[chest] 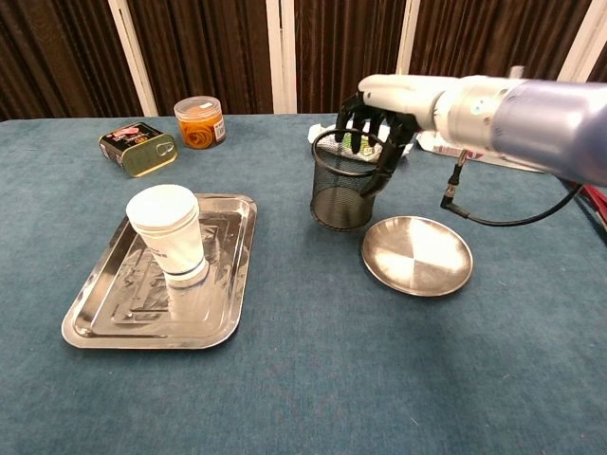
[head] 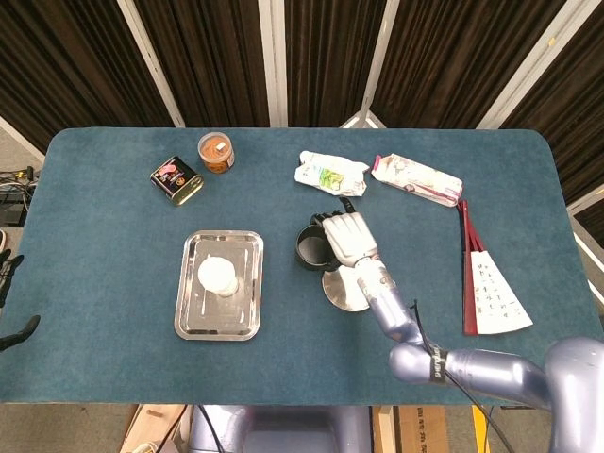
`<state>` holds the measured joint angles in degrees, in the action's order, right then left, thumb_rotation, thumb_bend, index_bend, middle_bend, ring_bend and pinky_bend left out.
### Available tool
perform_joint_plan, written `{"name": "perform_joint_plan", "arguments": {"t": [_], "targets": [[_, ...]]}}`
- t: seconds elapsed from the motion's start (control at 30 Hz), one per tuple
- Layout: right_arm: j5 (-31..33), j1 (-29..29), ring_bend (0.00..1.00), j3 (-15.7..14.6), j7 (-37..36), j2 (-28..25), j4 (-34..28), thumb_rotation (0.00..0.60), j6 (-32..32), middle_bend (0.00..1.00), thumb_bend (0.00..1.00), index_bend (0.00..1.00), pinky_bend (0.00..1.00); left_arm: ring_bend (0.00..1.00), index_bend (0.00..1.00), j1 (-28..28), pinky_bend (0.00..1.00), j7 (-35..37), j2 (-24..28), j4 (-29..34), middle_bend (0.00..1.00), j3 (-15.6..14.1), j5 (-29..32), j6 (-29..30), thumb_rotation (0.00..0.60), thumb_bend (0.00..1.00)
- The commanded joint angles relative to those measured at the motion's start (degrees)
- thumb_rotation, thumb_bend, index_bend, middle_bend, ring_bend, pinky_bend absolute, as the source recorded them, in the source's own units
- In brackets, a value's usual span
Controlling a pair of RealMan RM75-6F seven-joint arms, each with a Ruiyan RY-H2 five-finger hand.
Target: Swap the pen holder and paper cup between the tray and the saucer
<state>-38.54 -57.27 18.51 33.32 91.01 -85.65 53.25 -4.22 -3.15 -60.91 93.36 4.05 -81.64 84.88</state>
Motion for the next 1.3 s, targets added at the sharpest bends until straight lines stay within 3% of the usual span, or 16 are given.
{"name": "perform_joint_plan", "arguments": {"t": [0.03,0.17,0.27,0.33,0.37,0.5,0.63,0.83,0.97,1.03,1.13,1.3], "targets": [[0.14,-2.17,0.33,0.33,-1.93,4.23,5.81,0.6,-1.92,0.38,0.0,0.46,0.04,0.0,0.04,-0.14,0.17,0.16,0.07,-0.11,0.0,0.04,0.17,-0.29,0.6,0.37],[-0.18,-3.08,0.32,0.26,-3.65,6.65,10.29,0.6,-3.45,0.37,0.0,0.45,0.02,0.0,0.04,-0.32,0.17,0.14,0.15,-0.29,0.0,0.05,0.46,-0.78,0.6,0.37],[-0.43,-3.39,0.18,-0.42,-3.85,7.18,11.82,0.6,-4.51,0.24,0.0,0.29,0.0,0.0,0.04,-0.4,0.17,-0.01,0.19,-0.21,0.0,-0.06,0.4,-0.99,0.6,0.37],[0.01,-3.52,0.04,-0.87,-3.73,6.87,11.77,0.6,-5.63,0.08,0.0,0.1,0.0,0.0,0.04,-0.35,0.17,-0.07,0.25,-0.12,0.0,-0.16,0.33,-0.97,0.6,0.37],[0.71,-3.66,0.01,-1.21,-3.25,6.43,11.36,0.6,-6.36,0.04,0.0,0.06,0.0,0.0,0.04,-0.3,0.17,-0.13,0.26,-0.05,0.0,-0.18,0.31,-0.88,0.6,0.37],[2.48,-4.36,0.0,-1.91,-0.56,4.06,8.16,0.6,-5.98,0.0,0.0,0.0,0.0,0.0,0.04,-0.02,0.17,-0.28,0.4,0.3,0.0,-0.32,0.14,-0.41,0.6,0.37],[3.36,-3.42,0.0,-1.19,1.97,-1.86,-0.29,0.6,-0.74,0.0,0.0,0.0,0.0,0.0,0.04,-0.24,0.17,-0.23,0.27,-0.22,0.0,0.11,0.59,-0.51,0.6,0.37],[-0.6,4.81,0.0,-1.64,3.39,-18.74,-19.87,0.6,12.92,0.0,0.0,0.0,0.0,0.0,0.04,-0.46,0.17,-0.22,0.02,-0.42,0.0,0.18,0.9,-0.96,0.6,0.37],[-7.86,15.42,0.0,-6.6,-1.46,-29.1,-29.58,0.6,21.0,0.0,0.0,0.0,0.0,0.0,0.04,-0.79,0.17,-0.67,-0.32,0.03,0.0,-0.55,-0.64,-1.28,0.6,0.37],[-17.01,24.02,0.0,-13.25,-7.27,-33.37,-31.67,0.6,25.65,0.0,0.0,0.0,0.0,0.0,0.04,-1.32,0.17,-0.48,-0.46,0.67,0.0,-1.56,-2.83,-1.98,0.6,0.34],[-29.22,33.51,0.0,-21.39,-15.9,-33.64,-26.46,0.6,30.78,0.0,0.0,0.0,0.0,0.0,0.04,-2.9,0.17,-0.47,-0.18,1.41,0.0,-2.63,-5.37,-4.31,0.6,0.3],[-38.41,41.21,0.0,-26.46,-22.97,-29.67,-16.55,0.6,35.94,0.0,0.0,0.0,0.0,0.0,0.04,-7.87,0.15,-6.12,1.61,7.35,0.0,-0.96,-4.51,-10.66,0.6,0.18]]}}
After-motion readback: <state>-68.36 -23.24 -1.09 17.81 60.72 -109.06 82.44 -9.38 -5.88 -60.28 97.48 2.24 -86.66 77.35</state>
